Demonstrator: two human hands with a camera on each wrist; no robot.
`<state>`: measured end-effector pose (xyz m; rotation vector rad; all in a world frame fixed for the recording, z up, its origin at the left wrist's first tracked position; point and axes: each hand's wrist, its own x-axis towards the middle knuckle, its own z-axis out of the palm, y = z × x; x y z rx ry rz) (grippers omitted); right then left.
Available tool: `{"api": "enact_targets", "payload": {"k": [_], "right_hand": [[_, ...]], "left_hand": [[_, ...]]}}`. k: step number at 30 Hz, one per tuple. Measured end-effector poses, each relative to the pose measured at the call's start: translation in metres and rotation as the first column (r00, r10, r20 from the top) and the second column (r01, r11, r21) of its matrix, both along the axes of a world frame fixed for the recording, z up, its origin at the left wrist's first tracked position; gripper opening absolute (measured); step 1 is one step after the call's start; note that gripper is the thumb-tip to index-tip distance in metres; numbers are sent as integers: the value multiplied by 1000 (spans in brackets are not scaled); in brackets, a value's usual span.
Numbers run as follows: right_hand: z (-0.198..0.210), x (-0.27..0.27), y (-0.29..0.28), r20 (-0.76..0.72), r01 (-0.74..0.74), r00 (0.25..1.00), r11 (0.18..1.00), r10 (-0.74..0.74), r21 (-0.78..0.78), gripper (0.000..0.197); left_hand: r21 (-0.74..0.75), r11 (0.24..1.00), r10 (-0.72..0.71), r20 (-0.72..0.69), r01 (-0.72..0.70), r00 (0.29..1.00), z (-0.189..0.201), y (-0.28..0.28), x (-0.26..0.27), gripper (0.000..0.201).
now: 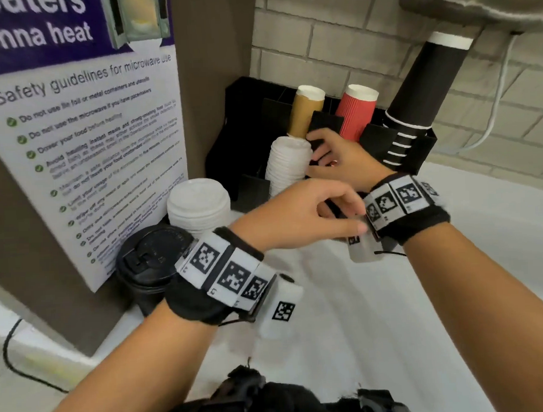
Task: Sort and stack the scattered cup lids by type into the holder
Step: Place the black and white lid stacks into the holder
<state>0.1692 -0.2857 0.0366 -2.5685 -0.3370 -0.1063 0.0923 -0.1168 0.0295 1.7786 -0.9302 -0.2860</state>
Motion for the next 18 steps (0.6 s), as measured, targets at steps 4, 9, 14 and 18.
{"api": "enact_targets", "payload": {"k": [4,9,14,18], "right_hand": [[-32,-34,12,-169,-87,982,996,80,-33,40],[-74,-79,61,-515,-305,792,943,328,132,54],[-95,-99,109,-535,-370,719,896,443,246,79],[-98,-101,134,-398,-343,810,898,431,275,69]], "left_hand": [[91,991,87,165,-103,982,34,28,-6,13],[312,855,293,369,-415,882,43,73,-6,16],[581,588,389,408,-563,826,29,110,-17,30],[697,460,402,389,-550,829,18,121,-26,43]]}}
